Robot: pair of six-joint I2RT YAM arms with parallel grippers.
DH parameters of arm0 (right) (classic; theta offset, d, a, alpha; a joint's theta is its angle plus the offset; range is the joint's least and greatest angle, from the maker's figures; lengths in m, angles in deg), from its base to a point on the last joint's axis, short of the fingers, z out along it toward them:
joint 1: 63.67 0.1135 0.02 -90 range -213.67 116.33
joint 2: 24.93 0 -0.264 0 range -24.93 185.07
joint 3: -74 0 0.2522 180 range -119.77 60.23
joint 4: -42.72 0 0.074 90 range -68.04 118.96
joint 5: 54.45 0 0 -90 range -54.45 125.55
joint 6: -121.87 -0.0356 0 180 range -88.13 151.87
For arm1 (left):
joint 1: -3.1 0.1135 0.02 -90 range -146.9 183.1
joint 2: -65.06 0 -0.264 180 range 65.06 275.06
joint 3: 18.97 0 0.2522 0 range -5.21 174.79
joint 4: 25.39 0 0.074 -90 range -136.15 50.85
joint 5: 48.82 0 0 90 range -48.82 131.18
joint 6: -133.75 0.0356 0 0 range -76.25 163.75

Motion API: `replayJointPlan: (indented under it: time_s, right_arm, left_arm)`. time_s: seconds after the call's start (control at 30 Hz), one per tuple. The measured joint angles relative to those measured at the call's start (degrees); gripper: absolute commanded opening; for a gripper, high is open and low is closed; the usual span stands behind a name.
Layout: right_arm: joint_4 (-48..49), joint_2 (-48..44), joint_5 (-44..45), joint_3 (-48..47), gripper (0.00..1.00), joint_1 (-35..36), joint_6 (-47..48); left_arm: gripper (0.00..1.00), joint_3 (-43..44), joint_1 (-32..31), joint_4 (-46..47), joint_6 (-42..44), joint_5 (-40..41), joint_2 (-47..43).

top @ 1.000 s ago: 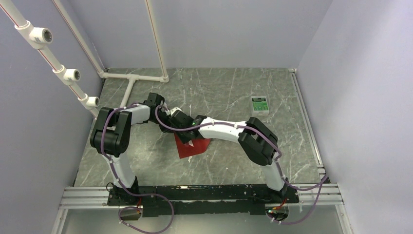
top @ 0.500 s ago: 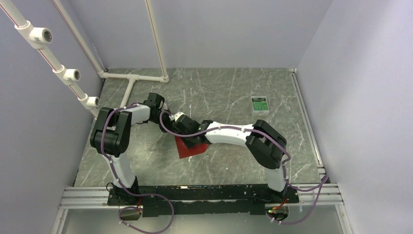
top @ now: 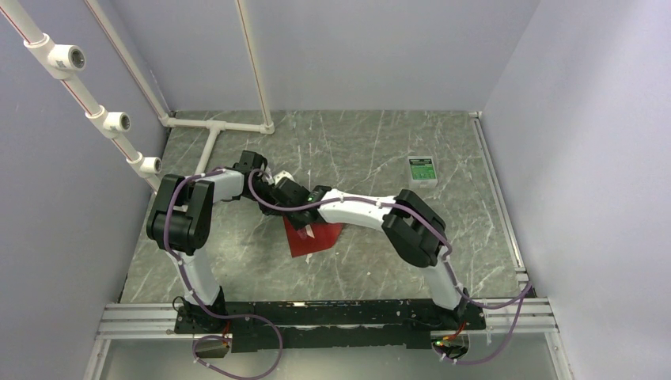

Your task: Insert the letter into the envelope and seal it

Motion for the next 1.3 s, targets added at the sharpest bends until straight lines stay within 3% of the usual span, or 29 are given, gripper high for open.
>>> replayJointPlan:
  time_s: [0.13, 0.27, 0.47, 0.8, 0.93, 1.1, 1.17, 1.3]
  right_arm:
    - [-0.6, 2.0, 2.8, -2.8, 0.00, -0.3, -1.2]
    - [1.3, 0.2, 3.3, 0.3, 0.00, -0.3, -1.5]
    - [2.4, -5.4, -0.5, 7.9, 0.00, 1.0, 1.0]
    - [0.4, -8.9, -4.5, 9.1, 0.00, 1.2, 0.0]
    - [-0.6, -14.3, -6.9, 9.0, 0.00, -2.3, -2.5]
    - [3.0, -23.9, -12.7, 14.2, 0.00, -12.1, -6.9]
    - [4.0, -26.2, -14.8, 17.3, 0.00, -16.2, -8.7]
    - [5.0, -26.8, -19.3, 23.6, 0.01, -23.5, -12.6]
  left_arm:
    - [0.02, 0.0, 0.0, 0.0, 0.0, 0.0, 0.0]
    - [0.03, 0.0, 0.0, 0.0, 0.0, 0.0, 0.0]
    - [0.02, 0.1, 0.0, -0.1, 0.0, -0.1, 0.0]
    - [0.02, 0.5, 0.0, -0.3, 0.3, -0.5, 0.2]
    - [0.03, 0.8, -0.1, -0.6, 0.7, -0.5, 0.3]
    - [0.03, 1.3, -0.3, -1.1, 1.7, -0.4, 0.3]
    - [0.11, 1.4, -0.3, -1.3, 2.1, -0.4, 0.3]
    - [0.39, 2.0, -0.4, -1.4, 3.3, -0.5, 0.2]
